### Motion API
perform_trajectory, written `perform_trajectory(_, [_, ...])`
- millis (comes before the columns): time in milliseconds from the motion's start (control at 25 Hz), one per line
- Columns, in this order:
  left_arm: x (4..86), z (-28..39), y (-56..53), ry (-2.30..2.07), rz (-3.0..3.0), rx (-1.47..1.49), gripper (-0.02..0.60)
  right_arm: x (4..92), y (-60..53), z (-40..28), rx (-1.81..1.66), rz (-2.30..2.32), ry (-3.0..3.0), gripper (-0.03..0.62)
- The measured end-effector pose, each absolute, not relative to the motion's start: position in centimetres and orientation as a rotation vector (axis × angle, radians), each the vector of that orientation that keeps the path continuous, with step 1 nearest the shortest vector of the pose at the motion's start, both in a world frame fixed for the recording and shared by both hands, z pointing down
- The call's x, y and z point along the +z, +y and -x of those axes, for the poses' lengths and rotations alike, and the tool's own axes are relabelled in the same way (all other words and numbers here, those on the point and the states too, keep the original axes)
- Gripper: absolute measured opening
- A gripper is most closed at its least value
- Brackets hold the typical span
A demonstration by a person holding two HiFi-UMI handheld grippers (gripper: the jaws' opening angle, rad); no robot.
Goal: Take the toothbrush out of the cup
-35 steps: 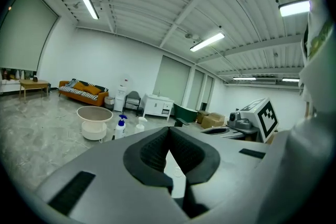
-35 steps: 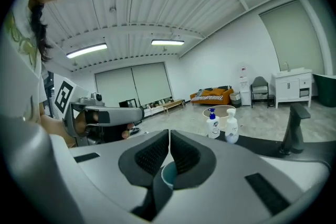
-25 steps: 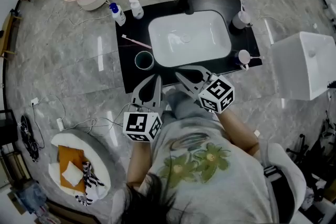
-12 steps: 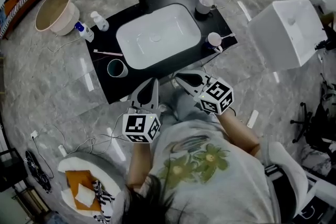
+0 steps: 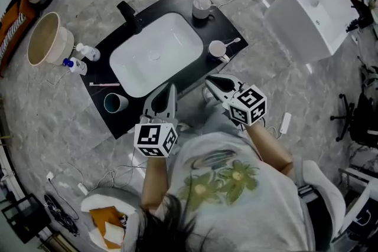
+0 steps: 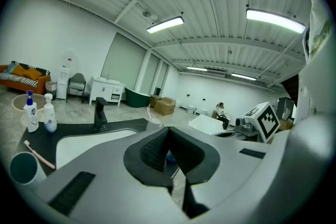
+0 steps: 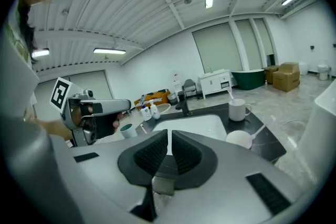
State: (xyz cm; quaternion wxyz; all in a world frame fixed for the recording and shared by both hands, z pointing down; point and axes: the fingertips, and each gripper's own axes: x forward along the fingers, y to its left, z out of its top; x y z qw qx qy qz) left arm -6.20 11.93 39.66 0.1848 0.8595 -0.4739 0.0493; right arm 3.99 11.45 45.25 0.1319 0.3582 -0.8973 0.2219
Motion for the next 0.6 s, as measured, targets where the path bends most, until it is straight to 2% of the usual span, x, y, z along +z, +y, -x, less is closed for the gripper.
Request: perform_trajectory(600, [43.1,-3.2,4.7,-1.203,-2.404,0.246,0.017,49.0,2.8,-15.7,0.831,-1.319,-2.464,0.055])
